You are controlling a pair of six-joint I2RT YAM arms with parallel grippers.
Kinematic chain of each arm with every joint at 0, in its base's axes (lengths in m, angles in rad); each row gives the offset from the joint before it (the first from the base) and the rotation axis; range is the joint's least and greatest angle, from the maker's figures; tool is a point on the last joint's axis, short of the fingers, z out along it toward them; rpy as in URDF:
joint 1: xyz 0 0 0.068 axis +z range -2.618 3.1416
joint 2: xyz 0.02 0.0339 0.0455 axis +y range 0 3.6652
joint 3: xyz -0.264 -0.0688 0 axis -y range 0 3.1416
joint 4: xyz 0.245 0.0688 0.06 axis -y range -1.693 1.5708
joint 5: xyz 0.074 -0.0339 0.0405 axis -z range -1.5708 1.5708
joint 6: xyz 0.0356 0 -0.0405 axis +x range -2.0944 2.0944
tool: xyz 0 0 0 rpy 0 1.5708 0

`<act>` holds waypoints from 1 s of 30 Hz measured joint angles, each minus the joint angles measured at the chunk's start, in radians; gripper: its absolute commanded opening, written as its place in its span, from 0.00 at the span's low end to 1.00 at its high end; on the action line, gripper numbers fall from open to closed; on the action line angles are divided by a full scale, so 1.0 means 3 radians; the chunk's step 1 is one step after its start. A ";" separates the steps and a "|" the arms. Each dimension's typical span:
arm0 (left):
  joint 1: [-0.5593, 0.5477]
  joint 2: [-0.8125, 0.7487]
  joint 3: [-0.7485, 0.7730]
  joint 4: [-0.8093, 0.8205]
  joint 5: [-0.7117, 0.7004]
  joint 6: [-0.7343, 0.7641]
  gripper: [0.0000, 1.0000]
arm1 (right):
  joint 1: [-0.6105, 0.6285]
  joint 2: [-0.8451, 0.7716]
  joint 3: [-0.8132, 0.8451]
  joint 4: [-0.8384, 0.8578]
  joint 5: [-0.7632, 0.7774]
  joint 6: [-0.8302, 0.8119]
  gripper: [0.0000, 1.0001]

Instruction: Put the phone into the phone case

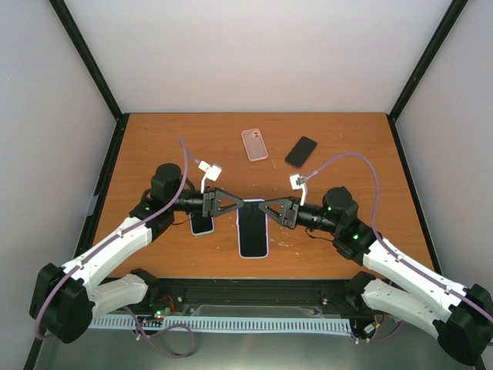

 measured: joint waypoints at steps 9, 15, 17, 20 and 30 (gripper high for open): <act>0.0011 0.0019 0.0001 -0.0122 0.0034 0.0032 0.00 | -0.0014 0.0006 0.0084 -0.0234 0.0033 -0.0043 0.03; 0.0011 0.0046 0.0028 -0.0275 -0.0069 0.0050 0.00 | -0.0014 0.0010 0.0084 -0.0359 0.0090 -0.0092 0.31; 0.0000 0.0048 0.0028 -0.0276 -0.0094 0.0024 0.00 | -0.0014 0.0010 0.0084 -0.0416 0.0104 -0.0102 0.43; 0.0001 0.0050 -0.0017 -0.0251 -0.0156 -0.0081 0.00 | -0.0018 0.0004 0.0078 -0.0401 0.0084 -0.0131 0.52; 0.0003 0.0043 -0.0088 -0.0024 -0.0263 -0.0373 0.00 | -0.0019 -0.0022 -0.0205 -0.0228 -0.0174 -0.0020 0.44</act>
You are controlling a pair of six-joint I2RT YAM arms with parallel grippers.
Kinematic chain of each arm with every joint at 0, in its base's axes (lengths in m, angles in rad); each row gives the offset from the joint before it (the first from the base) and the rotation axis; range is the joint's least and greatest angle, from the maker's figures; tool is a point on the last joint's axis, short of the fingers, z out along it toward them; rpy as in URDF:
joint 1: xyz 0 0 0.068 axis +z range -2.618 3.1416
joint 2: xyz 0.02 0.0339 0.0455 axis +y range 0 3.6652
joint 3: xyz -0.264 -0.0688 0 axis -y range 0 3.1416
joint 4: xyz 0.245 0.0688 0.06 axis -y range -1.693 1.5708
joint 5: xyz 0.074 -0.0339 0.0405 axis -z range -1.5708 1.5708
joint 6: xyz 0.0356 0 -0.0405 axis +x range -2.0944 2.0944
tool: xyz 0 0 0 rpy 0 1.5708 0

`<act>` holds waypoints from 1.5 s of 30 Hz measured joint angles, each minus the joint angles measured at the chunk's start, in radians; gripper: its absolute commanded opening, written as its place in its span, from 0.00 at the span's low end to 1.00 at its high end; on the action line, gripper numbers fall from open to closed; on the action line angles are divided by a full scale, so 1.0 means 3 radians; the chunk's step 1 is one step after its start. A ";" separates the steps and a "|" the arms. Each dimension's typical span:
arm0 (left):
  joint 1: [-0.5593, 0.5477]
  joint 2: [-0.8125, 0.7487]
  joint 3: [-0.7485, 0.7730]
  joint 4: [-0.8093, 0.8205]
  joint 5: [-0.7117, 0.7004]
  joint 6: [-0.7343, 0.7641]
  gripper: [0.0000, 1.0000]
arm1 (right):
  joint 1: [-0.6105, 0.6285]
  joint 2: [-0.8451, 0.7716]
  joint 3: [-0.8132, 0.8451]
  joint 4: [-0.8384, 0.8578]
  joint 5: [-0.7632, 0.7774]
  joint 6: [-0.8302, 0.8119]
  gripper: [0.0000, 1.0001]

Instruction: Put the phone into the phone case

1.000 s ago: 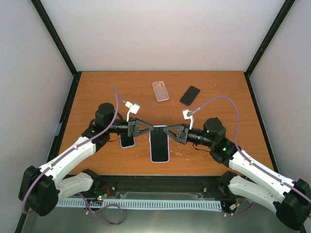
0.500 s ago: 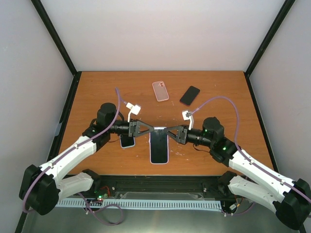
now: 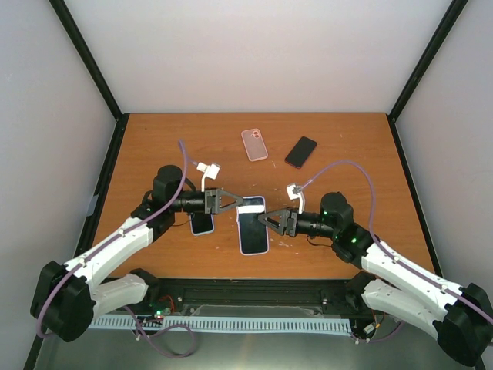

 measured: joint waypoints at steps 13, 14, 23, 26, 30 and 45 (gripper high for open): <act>0.0018 0.0142 0.0001 0.0114 -0.0104 -0.0001 0.35 | -0.0009 0.0062 -0.0098 0.0158 0.0025 0.0114 0.03; 0.0018 0.0142 0.0014 0.0039 -0.0173 0.0003 0.44 | -0.0005 0.0084 -0.0107 0.0191 0.0033 0.0113 0.03; 0.0013 0.0019 0.0348 -0.0908 -0.1231 0.0390 0.99 | 0.0000 0.0849 -0.0048 0.0215 0.0186 0.0100 0.03; 0.0013 -0.0146 0.0370 -0.1180 -0.1560 0.0487 1.00 | 0.0000 0.1223 0.0086 0.0248 0.0238 0.0100 0.03; 0.0013 -0.0375 0.0370 -0.1513 -0.2012 0.0587 0.99 | 0.0000 0.1874 0.0431 0.0385 0.0242 0.0100 0.03; 0.0013 -0.0669 0.0229 -0.1857 -0.2550 0.0877 1.00 | -0.0027 0.3452 0.1559 0.0346 0.0267 -0.0074 0.06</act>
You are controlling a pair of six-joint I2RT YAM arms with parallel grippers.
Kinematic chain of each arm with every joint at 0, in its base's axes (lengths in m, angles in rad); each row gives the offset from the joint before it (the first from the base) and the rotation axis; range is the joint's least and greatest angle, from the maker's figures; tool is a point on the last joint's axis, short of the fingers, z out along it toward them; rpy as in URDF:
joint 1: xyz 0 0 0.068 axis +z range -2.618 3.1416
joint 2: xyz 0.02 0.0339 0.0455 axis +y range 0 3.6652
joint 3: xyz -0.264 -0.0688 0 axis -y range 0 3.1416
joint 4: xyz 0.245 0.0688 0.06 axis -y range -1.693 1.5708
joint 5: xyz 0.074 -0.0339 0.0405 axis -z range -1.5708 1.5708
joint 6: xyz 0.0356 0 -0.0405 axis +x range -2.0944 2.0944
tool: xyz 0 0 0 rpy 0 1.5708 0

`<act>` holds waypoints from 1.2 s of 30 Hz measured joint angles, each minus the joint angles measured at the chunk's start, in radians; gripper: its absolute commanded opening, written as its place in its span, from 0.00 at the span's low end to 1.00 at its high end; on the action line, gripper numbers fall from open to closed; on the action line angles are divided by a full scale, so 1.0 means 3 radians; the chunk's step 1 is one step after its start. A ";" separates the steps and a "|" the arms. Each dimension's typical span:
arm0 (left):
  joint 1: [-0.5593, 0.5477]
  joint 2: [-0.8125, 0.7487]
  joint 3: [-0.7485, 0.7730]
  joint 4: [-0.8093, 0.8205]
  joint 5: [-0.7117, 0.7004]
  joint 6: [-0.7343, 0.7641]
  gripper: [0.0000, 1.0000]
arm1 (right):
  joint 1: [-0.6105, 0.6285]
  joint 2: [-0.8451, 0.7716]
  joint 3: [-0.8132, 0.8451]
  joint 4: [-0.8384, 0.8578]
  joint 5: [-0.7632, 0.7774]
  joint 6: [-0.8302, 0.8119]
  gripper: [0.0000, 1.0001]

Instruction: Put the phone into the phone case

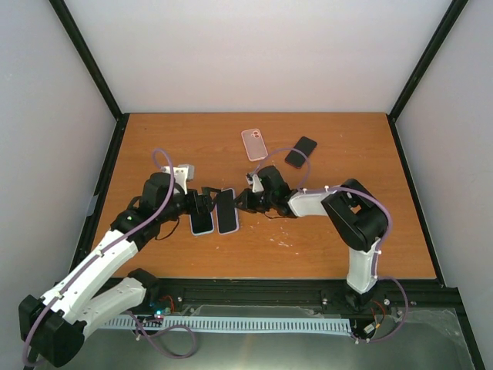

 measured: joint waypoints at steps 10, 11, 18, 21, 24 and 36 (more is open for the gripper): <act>0.0000 -0.0057 -0.0050 -0.0004 -0.0086 0.0018 0.99 | -0.0041 0.0211 0.0261 -0.0271 0.0024 -0.0079 0.23; 0.0000 -0.0057 -0.0050 -0.0004 -0.0098 0.0018 0.99 | -0.0046 0.0212 0.0270 -0.0304 0.0053 -0.0093 0.26; 0.0000 -0.0067 -0.0050 -0.0020 -0.0192 0.0017 1.00 | -0.0160 0.0188 0.0336 -0.0608 0.0308 -0.0240 0.45; 0.0000 -0.0067 -0.0050 -0.0023 -0.0215 0.0017 1.00 | -0.0219 0.0084 0.0338 -0.0791 0.0439 -0.0332 0.51; 0.0000 -0.0067 -0.0050 -0.0025 -0.0230 0.0017 1.00 | -0.0320 -0.0022 0.0417 -0.1024 0.0603 -0.0440 0.55; 0.0000 -0.0181 -0.0179 -0.0015 -0.0169 -0.0174 0.99 | -0.0670 0.0036 0.1315 -0.1701 0.1738 -0.1027 0.53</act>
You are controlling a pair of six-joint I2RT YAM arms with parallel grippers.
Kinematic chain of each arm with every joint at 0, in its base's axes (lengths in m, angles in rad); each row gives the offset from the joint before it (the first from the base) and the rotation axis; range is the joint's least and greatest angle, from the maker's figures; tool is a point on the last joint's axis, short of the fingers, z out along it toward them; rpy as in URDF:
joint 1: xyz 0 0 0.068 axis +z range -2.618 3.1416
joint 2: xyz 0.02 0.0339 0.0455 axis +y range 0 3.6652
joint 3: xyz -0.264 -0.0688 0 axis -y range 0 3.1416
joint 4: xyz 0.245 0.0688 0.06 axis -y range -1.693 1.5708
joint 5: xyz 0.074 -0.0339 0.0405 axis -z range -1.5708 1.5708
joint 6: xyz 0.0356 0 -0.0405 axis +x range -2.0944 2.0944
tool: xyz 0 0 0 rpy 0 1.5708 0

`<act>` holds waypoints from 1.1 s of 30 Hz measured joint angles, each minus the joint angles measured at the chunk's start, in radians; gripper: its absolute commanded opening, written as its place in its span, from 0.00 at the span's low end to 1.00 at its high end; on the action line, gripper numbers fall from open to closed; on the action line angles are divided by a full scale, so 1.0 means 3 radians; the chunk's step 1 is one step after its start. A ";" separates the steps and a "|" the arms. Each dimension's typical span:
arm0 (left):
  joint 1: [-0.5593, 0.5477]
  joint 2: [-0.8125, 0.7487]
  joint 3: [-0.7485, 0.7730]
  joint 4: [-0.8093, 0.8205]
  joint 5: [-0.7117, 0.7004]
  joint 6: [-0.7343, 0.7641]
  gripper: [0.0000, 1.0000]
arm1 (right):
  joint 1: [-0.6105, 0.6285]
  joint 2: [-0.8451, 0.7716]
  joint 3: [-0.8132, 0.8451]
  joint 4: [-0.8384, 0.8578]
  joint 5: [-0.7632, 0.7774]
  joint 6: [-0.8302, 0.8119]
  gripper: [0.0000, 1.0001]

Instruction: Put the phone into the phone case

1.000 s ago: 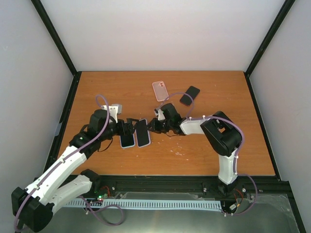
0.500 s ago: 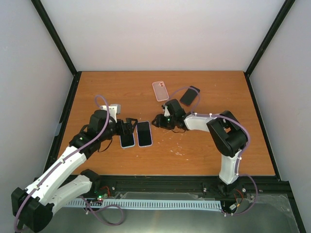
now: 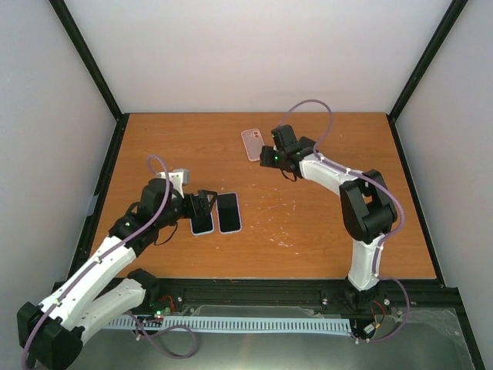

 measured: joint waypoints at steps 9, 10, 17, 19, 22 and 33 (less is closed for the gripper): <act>0.0000 -0.0135 -0.0027 -0.0006 0.0013 -0.0095 0.99 | -0.0006 0.0767 0.0824 -0.0141 0.0308 -0.0359 0.33; 0.0000 -0.0156 -0.0033 -0.0006 0.0011 -0.0106 0.99 | -0.0009 0.0856 0.0913 -0.0177 0.0323 -0.0384 0.33; 0.0000 -0.0217 -0.0117 0.0004 0.0022 -0.0149 0.99 | -0.0075 0.1359 0.1569 -0.0413 0.0381 -0.0462 0.33; 0.0000 -0.0205 -0.0126 0.0001 0.0023 -0.0150 0.99 | -0.0094 0.1464 0.1736 -0.0474 0.0384 -0.0477 0.33; 0.0000 -0.0189 -0.0126 0.0001 0.0022 -0.0154 1.00 | -0.0109 0.1628 0.1981 -0.0568 0.0390 -0.0514 0.30; 0.0000 -0.0207 -0.0136 0.0004 0.0022 -0.0212 1.00 | -0.0127 0.1802 0.2163 -0.0846 0.0390 -0.0621 0.20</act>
